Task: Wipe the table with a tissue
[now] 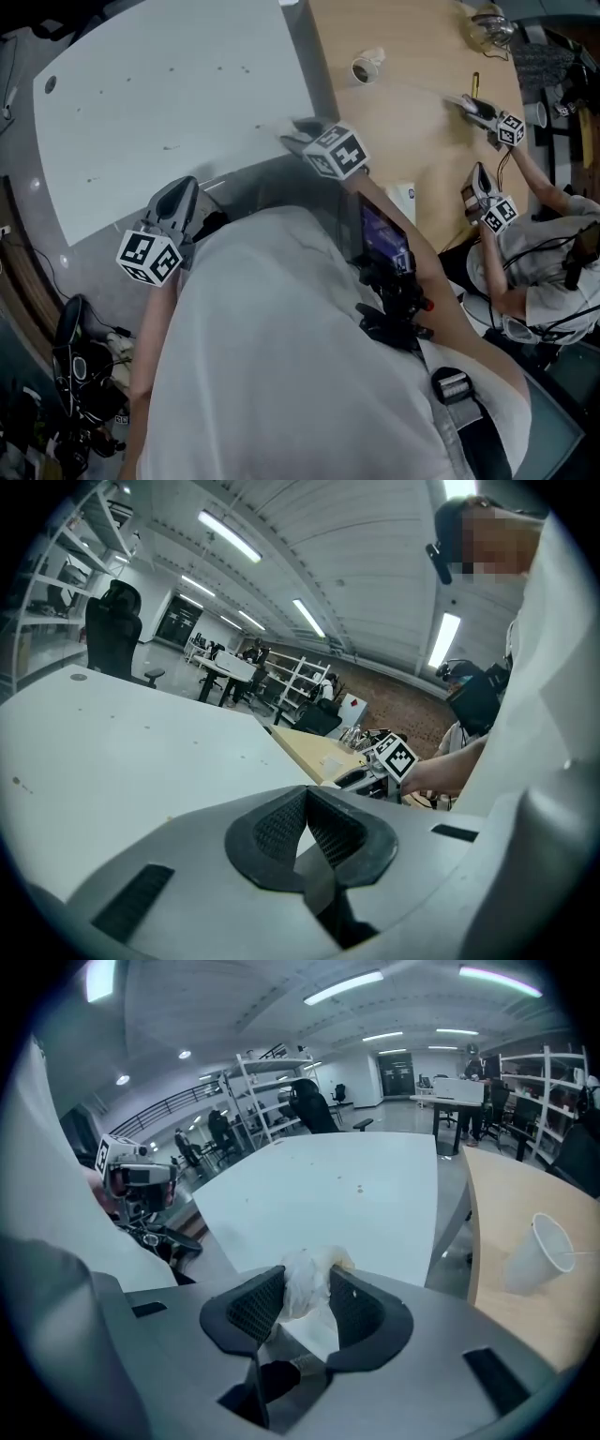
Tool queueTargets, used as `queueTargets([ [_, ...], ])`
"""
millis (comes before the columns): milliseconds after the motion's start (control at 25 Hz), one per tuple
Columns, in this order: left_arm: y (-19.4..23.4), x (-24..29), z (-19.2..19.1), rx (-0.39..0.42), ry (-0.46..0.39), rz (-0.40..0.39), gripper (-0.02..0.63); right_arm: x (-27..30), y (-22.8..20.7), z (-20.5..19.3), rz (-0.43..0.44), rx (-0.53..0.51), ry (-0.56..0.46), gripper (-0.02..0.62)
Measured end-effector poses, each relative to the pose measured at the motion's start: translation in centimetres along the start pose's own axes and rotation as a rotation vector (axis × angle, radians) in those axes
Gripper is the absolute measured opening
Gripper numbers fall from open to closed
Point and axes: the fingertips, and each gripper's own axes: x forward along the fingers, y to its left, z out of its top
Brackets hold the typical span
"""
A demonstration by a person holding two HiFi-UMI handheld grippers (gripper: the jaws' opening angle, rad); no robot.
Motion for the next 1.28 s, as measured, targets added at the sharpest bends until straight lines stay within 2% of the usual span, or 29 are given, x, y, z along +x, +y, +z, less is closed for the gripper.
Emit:
queueTargets([
  [120, 0.6, -1.2, -0.6, 0.001, 0.023, -0.014, 0.006, 0.3, 0.0, -0.1, -0.048, 0.034, 0.007, 0.157],
  [320, 2.1, -3.1, -0.8, 0.005, 0.028, -0.028, 0.006, 0.5, -2.3, -0.8, -0.195, 0.108, 0.016, 0.156],
  [520, 4.2, -5.1, -0.9, -0.007, 0.022, -0.023, 0.006, 2.2, -2.8, -0.1, -0.246, 0.073, 0.049, 0.156],
  [760, 6.2, -7.0, -0.6, -0.022, 0.012, -0.007, 0.006, 2.8, -3.8, 0.7, -0.305, 0.095, 0.064, 0.156],
  [1040, 8.1, -8.2, -0.1, -0.030, 0.005, -0.013, 0.006, 3.5, -4.6, 0.4, -0.427, 0.122, 0.113, 0.153],
  [1120, 8.4, -8.4, -0.2, -0.032, 0.008, -0.020, 0.006, 3.7, -4.3, 0.3, -0.450, 0.106, 0.127, 0.150],
  [1280, 8.9, -8.6, 0.0, -0.025, 0.011, -0.037, 0.006, 4.5, -3.2, 0.6, -0.493, 0.002, 0.181, 0.146],
])
